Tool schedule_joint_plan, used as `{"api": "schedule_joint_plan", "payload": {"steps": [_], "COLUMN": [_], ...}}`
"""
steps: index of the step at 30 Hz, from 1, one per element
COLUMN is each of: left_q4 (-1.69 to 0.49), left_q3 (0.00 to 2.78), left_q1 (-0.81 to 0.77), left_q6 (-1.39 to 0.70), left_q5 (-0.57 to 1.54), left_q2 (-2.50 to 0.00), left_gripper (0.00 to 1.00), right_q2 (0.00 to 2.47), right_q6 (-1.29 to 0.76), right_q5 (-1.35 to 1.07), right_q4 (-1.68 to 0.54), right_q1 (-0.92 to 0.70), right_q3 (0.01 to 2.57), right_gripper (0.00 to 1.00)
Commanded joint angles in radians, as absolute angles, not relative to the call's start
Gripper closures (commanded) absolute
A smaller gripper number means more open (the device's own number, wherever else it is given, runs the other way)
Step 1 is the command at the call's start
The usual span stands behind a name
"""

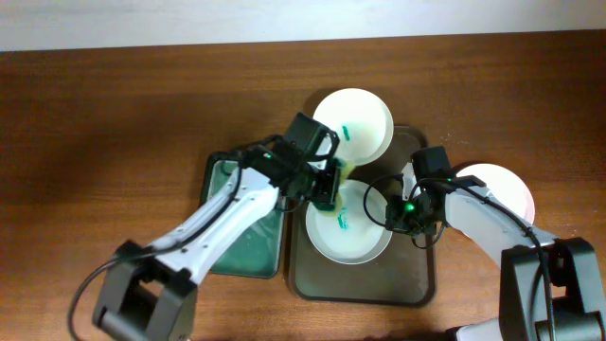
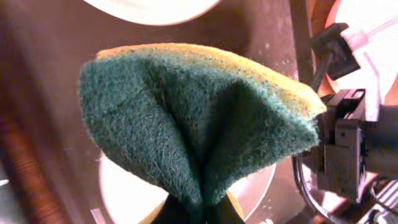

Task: Clean dirty plates on tray and stack at the side
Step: 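Scrub the bottom plate with the sponge in left gripper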

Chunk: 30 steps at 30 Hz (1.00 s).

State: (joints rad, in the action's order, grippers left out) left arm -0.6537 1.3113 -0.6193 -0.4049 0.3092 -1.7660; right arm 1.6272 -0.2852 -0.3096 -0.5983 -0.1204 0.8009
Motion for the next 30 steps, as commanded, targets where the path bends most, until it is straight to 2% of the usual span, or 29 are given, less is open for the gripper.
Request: {"api": "schedule_joint_plan", "payload": {"steps": [1, 6, 8, 10, 12, 14, 16, 19, 22, 26, 30], "left_q4": [-0.591, -0.464, -0.464, -0.54, -0.725, -0.89, -0.95, -0.926, -0.787, -0.797, -0.936], "left_q3": [1.328, 1.329, 1.329, 1.376, 1.471, 1.573, 1.603, 1.603, 1.602, 1.638, 1.647], "left_q1": [-0.648, -0.694, -0.684, -0.67, -0.671, -0.673, -0.674, -0.69, -0.764, -0.815, -0.796], "left_q6": [-0.46, -0.502, -0.527, -0.527, -0.527, -0.526, -0.526, -0.518, -0.411, -0.256, -0.231], "left_q5": [0.439, 0.67, 0.657, 0.491, 0.159, -0.062, -0.17, -0.081, 0.264, 0.408, 0.355], "left_q2": [-1.903, -2.131, -2.158, -2.158, -2.158, -2.158, -2.158, -2.162, -2.199, -2.206, -2.206], "left_gripper": [1.0, 1.0, 1.0, 1.0, 1.0, 1.0, 1.0, 1.0, 1.0, 1.0, 1.0], "right_q2": [1.657, 1.657, 1.657, 1.657, 1.657, 1.657, 1.657, 1.657, 1.657, 1.657, 1.657], "right_q6": [-0.321, -0.324, -0.324, -0.331, -0.331, -0.331, -0.331, -0.331, -0.331, -0.336, -0.35], "right_q5": [-0.281, -0.281, -0.283, -0.288, -0.288, -0.288, -0.288, -0.287, -0.287, -0.288, -0.288], "right_q4": [-0.594, -0.594, -0.594, -0.593, -0.595, -0.596, -0.597, -0.597, -0.596, -0.588, -0.586], "right_q1": [-0.117, -0.117, -0.117, -0.117, -0.117, -0.117, -0.117, -0.117, -0.117, -0.117, -0.117], "right_q3": [0.79, 0.79, 0.79, 0.79, 0.79, 0.79, 0.79, 0.79, 0.79, 0.79, 0.79], "right_gripper": [0.96, 0.96, 0.96, 0.96, 0.96, 0.96, 0.96, 0.96, 0.96, 0.96, 0.96]}}
